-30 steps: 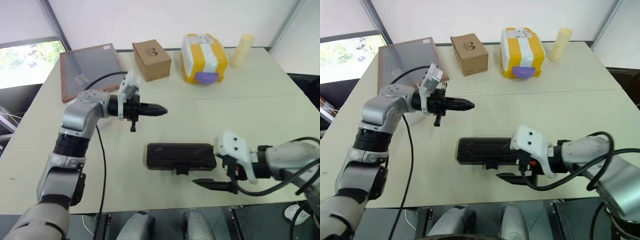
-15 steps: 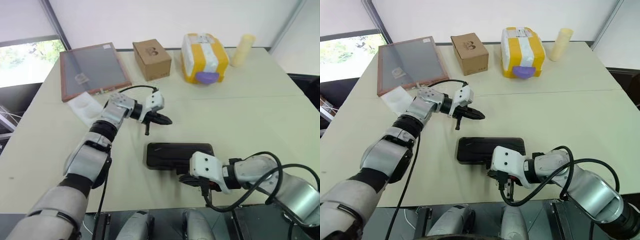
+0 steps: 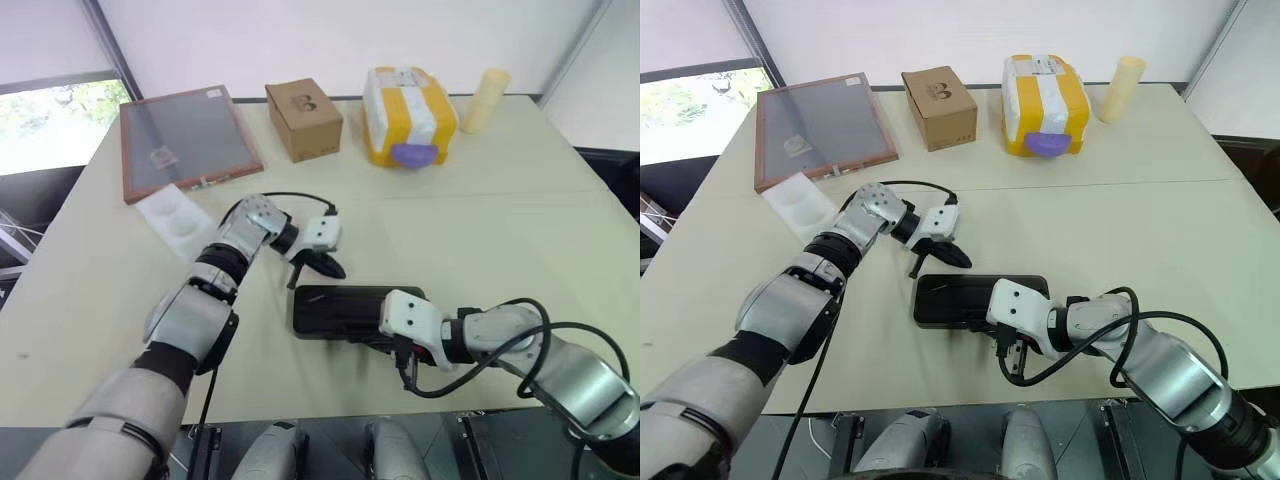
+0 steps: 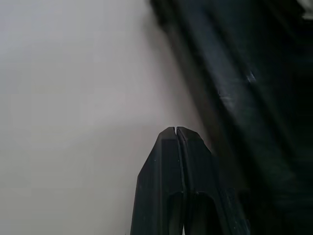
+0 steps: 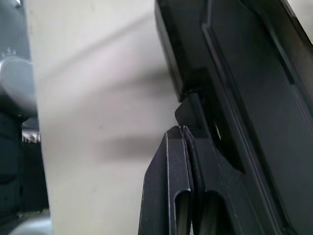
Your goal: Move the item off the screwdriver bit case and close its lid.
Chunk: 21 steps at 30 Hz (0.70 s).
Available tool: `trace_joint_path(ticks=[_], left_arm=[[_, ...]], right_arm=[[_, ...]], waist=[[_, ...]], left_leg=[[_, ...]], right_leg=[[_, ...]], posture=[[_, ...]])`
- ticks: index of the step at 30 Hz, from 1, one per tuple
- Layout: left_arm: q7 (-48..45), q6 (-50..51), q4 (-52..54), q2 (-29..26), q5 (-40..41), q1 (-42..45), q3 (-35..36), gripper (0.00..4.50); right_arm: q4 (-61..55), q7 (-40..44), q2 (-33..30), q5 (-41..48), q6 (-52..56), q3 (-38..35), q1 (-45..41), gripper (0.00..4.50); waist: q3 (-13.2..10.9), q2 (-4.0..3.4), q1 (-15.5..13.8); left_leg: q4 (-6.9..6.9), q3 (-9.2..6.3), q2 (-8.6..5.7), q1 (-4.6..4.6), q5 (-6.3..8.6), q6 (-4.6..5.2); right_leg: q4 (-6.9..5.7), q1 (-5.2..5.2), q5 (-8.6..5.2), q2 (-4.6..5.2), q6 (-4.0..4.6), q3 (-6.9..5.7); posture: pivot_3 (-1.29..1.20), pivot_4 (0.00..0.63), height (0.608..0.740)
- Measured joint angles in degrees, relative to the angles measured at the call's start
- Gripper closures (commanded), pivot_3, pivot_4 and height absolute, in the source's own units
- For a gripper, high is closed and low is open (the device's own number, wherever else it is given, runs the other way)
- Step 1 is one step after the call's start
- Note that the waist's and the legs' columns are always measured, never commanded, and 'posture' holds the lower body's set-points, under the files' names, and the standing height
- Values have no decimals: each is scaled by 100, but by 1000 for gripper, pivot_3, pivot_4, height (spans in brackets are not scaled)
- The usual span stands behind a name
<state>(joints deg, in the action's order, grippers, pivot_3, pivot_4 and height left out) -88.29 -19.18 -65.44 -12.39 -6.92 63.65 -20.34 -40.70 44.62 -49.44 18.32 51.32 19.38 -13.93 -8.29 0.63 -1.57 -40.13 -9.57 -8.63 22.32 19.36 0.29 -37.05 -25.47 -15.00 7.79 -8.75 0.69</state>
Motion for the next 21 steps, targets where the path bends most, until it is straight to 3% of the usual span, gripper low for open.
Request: trace_joint_path(ticks=[21], left_arm=[[70, -30, 834, -174, -18, -616, 44, 4500]], right_arm=[[635, -76, 319, -818, -918, 764, -2, 4464]], waist=[[23, 30, 97]], left_leg=[[-3, -6, 4, -37, 0, -1]], right_leg=[[-5, 24, 0, -5, 0, -1]], posture=[[0, 150, 740]])
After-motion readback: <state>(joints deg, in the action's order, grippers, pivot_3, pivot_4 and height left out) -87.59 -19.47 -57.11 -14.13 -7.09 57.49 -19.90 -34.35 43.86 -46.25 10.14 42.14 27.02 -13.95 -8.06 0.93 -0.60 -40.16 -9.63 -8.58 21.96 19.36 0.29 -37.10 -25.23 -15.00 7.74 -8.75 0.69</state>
